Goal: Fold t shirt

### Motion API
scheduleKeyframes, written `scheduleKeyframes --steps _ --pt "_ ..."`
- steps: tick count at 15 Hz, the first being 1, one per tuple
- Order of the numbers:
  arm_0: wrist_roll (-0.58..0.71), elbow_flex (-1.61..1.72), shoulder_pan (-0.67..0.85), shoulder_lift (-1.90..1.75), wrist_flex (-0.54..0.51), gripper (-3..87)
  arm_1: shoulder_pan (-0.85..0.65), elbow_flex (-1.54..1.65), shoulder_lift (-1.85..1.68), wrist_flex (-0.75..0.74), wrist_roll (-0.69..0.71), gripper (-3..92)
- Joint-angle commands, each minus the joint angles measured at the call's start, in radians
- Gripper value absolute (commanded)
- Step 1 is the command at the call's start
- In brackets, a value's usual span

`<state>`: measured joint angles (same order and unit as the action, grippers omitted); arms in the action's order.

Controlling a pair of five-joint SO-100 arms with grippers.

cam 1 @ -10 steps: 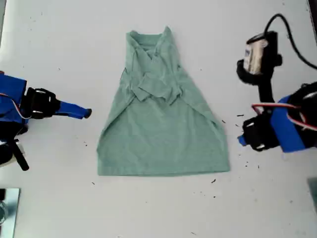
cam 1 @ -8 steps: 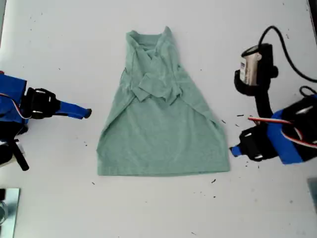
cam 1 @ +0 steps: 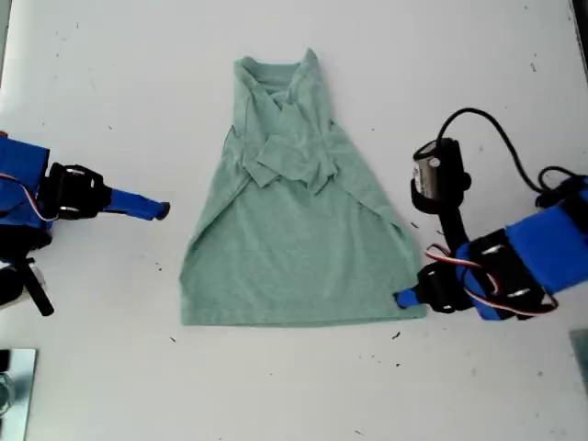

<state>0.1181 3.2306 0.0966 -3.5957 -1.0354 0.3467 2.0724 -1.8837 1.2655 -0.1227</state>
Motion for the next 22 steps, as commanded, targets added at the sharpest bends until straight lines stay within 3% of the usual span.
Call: scheduleKeyframes --steps 1,3,4,6,8,12,14,19,20,22 --pt "0.003 -0.002 -0.043 -0.009 -0.002 12.1 -0.026 0.106 0.026 -0.158 0.014 24.9" --pt "0.003 -0.002 -0.071 -0.009 -0.002 12.1 -0.035 0.278 0.064 -0.448 0.04 3.3" --pt "0.003 -0.002 -0.072 -0.009 -0.002 12.1 -0.038 0.341 0.1 -0.595 0.055 0.2" --pt "0.003 -0.002 -0.072 -0.009 -0.002 12.1 -0.023 0.377 0.147 -0.695 0.044 -0.3" --pt "0.003 -0.003 -0.072 -0.009 -0.002 12.1 -0.017 0.29 0.098 -0.523 0.072 -0.3" --pt "0.003 -0.003 -0.067 -0.009 -0.002 12.1 -0.032 -0.138 -0.1 0.192 0.172 -0.2" --pt "0.003 -0.003 -0.066 -0.009 -0.002 12.1 -0.044 -0.436 -0.094 0.454 0.212 -0.2" --pt "-0.041 -0.005 -0.078 -0.009 -0.008 12.1 -0.094 -0.833 0.147 0.423 0.345 -0.2" --pt "-0.044 -0.008 -0.078 -0.009 -0.008 11.2 -0.107 -0.91 0.232 0.368 0.371 -0.2" --pt "-0.049 -0.011 -0.084 -0.009 -0.008 -0.1 -0.133 -0.908 0.327 0.169 0.417 -0.2"
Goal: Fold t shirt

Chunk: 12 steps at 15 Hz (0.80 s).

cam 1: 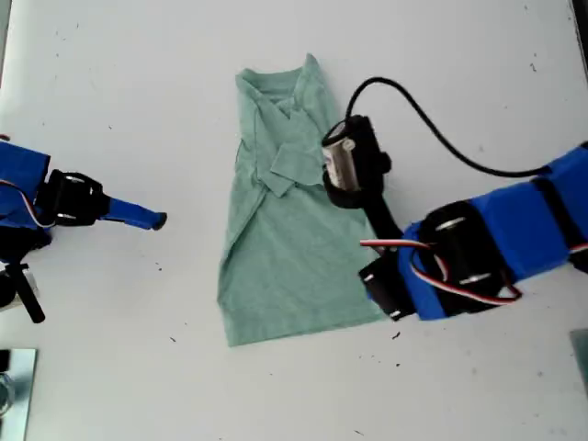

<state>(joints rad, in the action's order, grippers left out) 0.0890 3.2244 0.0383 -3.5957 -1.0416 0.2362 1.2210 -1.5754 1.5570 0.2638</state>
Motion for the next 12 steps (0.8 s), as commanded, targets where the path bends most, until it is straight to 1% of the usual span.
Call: scheduleKeyframes --steps 1,2,3,5,6,7,8,9,11,12 --pt "-0.021 -0.009 -0.026 -0.009 0.009 -0.1 -0.031 -0.031 0.06 -0.227 0.057 -0.2" --pt "-0.063 -0.011 -0.029 -0.009 0.009 -0.1 -0.035 -0.017 0.121 -0.307 0.069 -0.2" --pt "-0.071 -0.012 -0.032 -0.009 0.02 -0.1 -0.029 -0.005 0.183 -0.383 0.077 -0.2" --pt "-0.199 -0.009 -0.025 -0.009 0.008 -0.2 -0.005 0.011 0.325 -0.457 0.06 -0.3" --pt "-0.202 -0.011 -0.037 -0.009 0.008 -0.2 0.015 0.011 0.364 -0.476 0.044 2.2" --pt "-0.202 -0.012 -0.043 -0.009 0.002 -0.2 0.034 -0.014 0.357 -0.456 0.049 15.9" --pt "-0.202 -0.012 -0.046 -0.009 -0.003 -0.2 0.043 -0.069 0.313 -0.376 0.071 25.0" --pt "-0.202 -0.012 -0.054 -0.009 -0.006 -0.2 0.052 -0.112 0.221 -0.311 0.103 25.1" --pt "-0.195 -0.011 -0.063 -0.009 -0.018 -0.2 0.067 -0.236 0.048 -0.117 0.12 24.8" --pt "-0.195 -0.009 -0.072 -0.009 -0.025 -0.2 0.069 -0.202 -0.066 -0.074 0.121 24.5"
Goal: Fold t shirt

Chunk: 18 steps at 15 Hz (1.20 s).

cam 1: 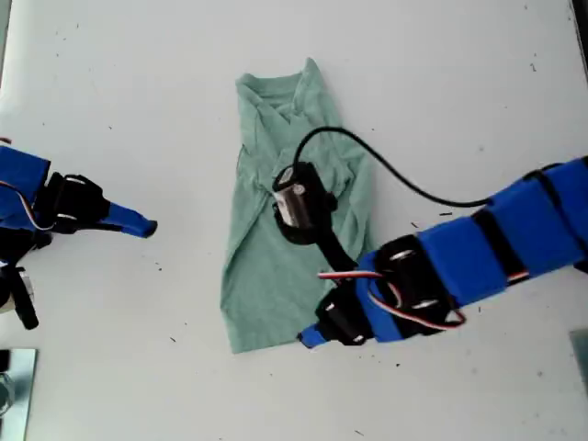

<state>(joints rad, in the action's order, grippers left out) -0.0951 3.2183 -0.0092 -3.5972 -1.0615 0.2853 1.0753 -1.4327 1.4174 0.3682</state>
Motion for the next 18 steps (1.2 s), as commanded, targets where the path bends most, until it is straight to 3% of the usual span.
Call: scheduleKeyframes --steps 1,3,6,8,10,12,14,16,18 --pt "-0.011 -0.003 -0.031 -0.008 -0.005 -0.2 0.011 0.014 -0.322 0.135 0.003 23.0" --pt "-0.011 0.0 -0.029 -0.008 -0.002 -0.2 -0.058 0.359 -0.591 0.181 -0.02 20.4" --pt "-0.017 0.0 -0.029 -0.008 0.006 -0.2 -0.222 1.253 -1.157 -0.161 0.011 6.9" --pt "-0.02 0.003 -0.02 -0.008 0.008 0.0 -0.316 1.647 -1.536 -0.164 0.003 2.4" --pt "-0.04 -0.014 -0.009 -0.008 0.018 -0.2 -0.373 1.786 -1.644 -0.106 0.012 2.3" --pt "-0.077 -0.094 -0.009 0.044 0.06 -0.2 -0.417 1.832 -1.615 -0.153 0.037 2.3" --pt "-0.161 -0.348 -0.04 0.383 0.037 -0.2 -0.448 1.858 -1.585 -0.198 0.052 2.3" --pt "-0.239 -0.744 -0.084 0.821 -0.11 -0.2 -0.462 1.868 -1.539 -0.239 0.067 2.3" --pt "-0.262 -1.259 -0.123 1.25 -0.399 -0.2 -0.479 1.873 -1.539 -0.245 0.083 2.3"
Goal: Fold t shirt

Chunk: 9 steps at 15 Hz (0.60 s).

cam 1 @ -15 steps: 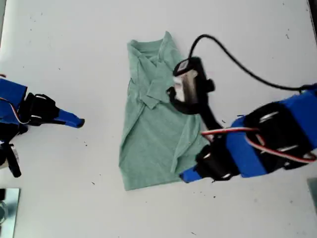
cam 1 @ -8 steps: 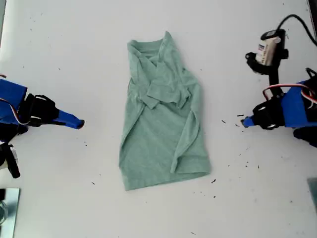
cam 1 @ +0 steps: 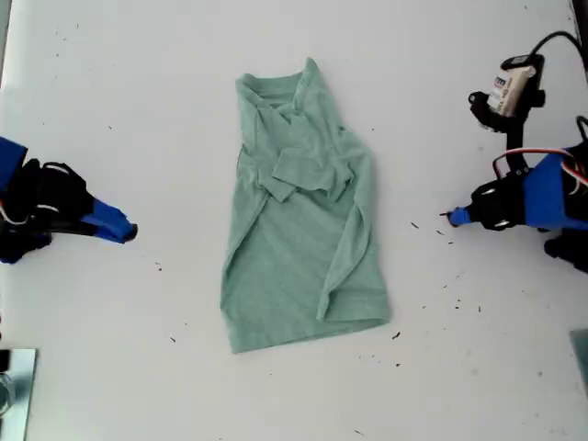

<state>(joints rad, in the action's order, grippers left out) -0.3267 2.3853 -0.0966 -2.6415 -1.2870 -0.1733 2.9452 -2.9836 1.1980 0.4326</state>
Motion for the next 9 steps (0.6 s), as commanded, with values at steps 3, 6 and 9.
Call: scheduleKeyframes --steps 3,6,9 --pt "0.021 -0.925 -0.084 0.647 -0.299 23.4 -0.021 0.009 0.011 -0.032 0.012 2.3" --pt "0.029 -0.956 -0.086 0.761 -0.285 30.4 -0.015 0.014 0.006 -0.035 0.008 2.3" --pt "0.025 -0.922 -0.109 0.913 -0.172 31.1 -0.014 0.014 0.006 -0.037 0.012 2.3"
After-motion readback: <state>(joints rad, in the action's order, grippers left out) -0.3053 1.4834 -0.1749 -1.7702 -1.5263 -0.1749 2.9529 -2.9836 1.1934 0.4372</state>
